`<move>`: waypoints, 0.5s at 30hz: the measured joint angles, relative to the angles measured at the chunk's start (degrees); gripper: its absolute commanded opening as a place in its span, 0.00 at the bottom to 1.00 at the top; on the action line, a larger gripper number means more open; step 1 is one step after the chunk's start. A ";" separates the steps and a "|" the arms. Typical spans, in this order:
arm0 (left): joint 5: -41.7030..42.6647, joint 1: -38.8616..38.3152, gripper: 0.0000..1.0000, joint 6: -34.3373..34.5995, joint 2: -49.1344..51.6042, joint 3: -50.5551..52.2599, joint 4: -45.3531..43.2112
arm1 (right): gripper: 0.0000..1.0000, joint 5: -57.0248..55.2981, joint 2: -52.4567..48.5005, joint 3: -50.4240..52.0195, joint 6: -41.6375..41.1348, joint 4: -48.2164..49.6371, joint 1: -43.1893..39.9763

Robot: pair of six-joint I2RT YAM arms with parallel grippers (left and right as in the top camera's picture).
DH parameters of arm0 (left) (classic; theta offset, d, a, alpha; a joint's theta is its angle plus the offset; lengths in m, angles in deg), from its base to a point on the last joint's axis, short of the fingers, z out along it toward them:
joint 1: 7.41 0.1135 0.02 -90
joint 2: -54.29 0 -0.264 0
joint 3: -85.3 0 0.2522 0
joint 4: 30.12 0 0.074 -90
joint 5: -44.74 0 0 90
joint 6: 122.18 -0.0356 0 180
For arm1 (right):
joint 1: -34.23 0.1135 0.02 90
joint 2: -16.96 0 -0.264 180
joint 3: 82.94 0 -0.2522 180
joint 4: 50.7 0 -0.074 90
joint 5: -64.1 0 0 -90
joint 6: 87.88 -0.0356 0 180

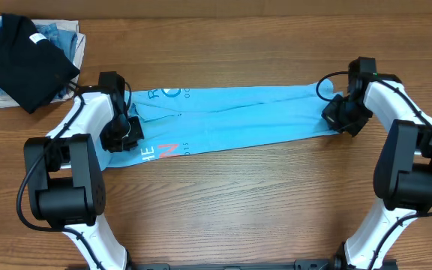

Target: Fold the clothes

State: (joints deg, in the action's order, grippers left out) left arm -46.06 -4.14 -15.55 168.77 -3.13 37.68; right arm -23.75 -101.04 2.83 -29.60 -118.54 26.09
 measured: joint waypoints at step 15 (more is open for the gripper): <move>-3.63 0.61 0.04 0.46 0.59 -0.76 3.23 | 0.04 0.20 0.13 0.22 -3.61 -5.53 -3.45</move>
State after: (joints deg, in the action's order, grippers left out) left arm -49.68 -3.53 -15.10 169.36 -3.90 40.92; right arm -23.55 -100.91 3.05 -33.21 -124.07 22.64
